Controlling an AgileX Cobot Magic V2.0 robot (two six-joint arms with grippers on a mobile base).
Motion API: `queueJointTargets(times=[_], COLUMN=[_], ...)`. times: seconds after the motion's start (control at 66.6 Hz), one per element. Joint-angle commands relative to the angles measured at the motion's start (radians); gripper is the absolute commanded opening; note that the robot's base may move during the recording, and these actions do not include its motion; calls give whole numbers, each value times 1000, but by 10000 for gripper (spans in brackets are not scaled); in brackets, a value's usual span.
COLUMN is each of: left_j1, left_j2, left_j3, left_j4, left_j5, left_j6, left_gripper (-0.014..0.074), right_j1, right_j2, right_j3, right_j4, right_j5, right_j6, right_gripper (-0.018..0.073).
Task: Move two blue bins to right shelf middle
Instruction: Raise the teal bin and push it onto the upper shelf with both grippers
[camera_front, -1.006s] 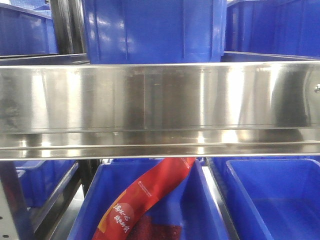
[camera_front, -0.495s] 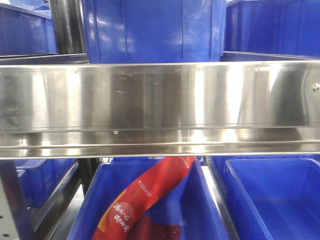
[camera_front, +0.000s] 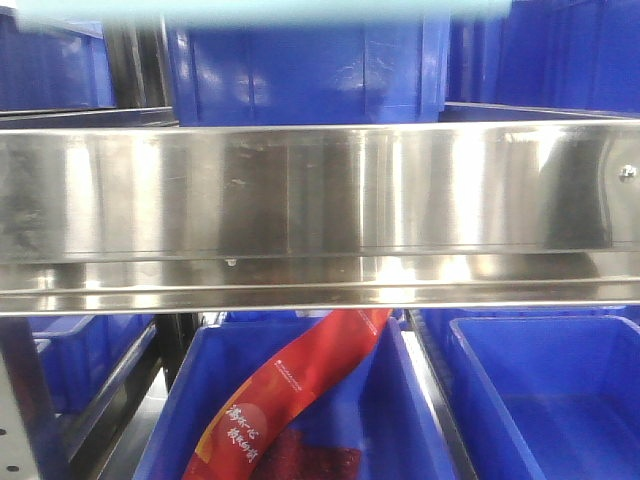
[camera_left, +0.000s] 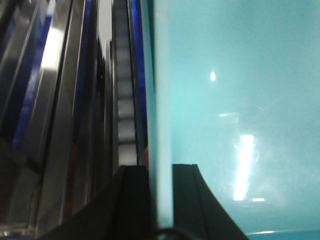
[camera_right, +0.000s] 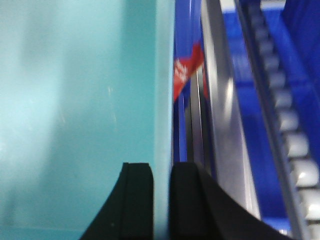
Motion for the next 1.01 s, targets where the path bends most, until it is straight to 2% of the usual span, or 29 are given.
queueJointTargets(times=[0.0, 0.06, 0.165, 0.27, 0.345, 0.42, 0.601, 0.646, 0.706, 0.871, 0.991], left_j1=[4, 4, 4, 4, 4, 4, 4, 4, 4, 4, 4], left_j2=[-14, -14, -14, -14, -14, -13, -13, -13, -13, -13, -13], left_j3=[61, 106, 162, 164, 164, 164, 161, 150, 129, 14, -79], left_j4=[-10, -26, -28, -28, -14, -5, 13, 19, 21, 22, 23], left_j5=[-122, -155, -228, -241, -241, -243, -243, -237, -221, -142, -82], left_j6=[-11, -11, -11, -11, -11, -11, -11, -11, -11, -11, -11], left_gripper=[-111, -111, -111, -111, -80, 11, 327, 391, 431, 407, 318], right_j1=[5, 5, 5, 5, 5, 5, 5, 5, 5, 5, 5], right_j2=[-7, -1, 16, 34, 47, 53, 39, 30, 19, -13, -37], right_j3=[60, 94, 111, 111, 111, 111, 108, 100, 86, 17, -39], right_j4=[-14, -14, -16, -18, -18, -18, -18, -18, -28, -44, -46], right_j5=[-144, -194, -203, -196, -194, -194, -193, -188, -189, -160, -146], right_j6=[27, 27, 27, 27, 27, 27, 27, 27, 27, 27, 25], right_gripper=[-167, -167, -167, -165, -122, -12, 309, 335, 347, 340, 330])
